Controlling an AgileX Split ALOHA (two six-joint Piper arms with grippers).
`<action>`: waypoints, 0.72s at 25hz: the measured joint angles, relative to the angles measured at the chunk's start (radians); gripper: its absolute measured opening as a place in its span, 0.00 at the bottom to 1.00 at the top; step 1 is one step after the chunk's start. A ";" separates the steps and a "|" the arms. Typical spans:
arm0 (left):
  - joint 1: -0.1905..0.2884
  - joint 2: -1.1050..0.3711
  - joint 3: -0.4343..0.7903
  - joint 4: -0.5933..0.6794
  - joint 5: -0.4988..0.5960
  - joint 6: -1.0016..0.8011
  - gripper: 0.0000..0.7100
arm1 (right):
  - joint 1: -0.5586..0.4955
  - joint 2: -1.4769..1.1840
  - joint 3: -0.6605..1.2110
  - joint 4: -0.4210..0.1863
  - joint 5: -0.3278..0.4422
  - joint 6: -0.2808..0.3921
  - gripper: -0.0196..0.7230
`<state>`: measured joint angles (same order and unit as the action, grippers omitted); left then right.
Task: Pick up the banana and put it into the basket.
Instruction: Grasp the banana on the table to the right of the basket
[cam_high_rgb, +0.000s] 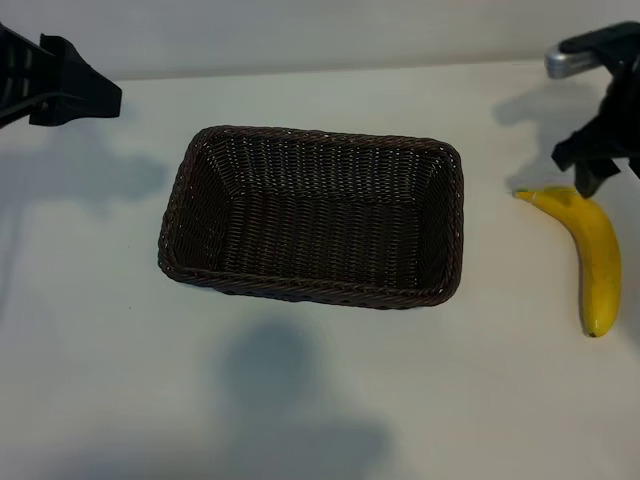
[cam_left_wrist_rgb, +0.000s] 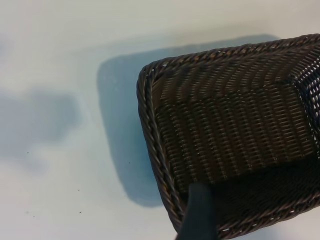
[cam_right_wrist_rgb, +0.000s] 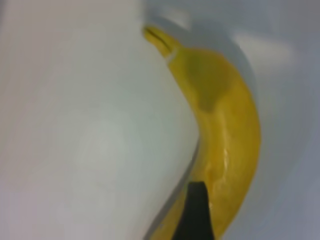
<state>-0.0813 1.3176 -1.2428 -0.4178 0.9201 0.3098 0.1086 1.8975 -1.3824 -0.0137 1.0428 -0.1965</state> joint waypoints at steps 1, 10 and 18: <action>0.000 0.000 0.000 0.000 -0.001 0.001 0.86 | -0.008 0.001 0.014 0.000 0.000 0.000 0.85; 0.000 0.000 0.000 0.000 -0.019 0.001 0.86 | -0.024 0.003 0.091 0.104 -0.055 -0.045 0.84; 0.000 0.000 0.000 0.000 -0.020 0.001 0.86 | -0.024 0.003 0.091 0.125 -0.077 -0.067 0.84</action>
<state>-0.0813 1.3176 -1.2428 -0.4178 0.9005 0.3109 0.0845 1.9007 -1.2915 0.1113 0.9655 -0.2638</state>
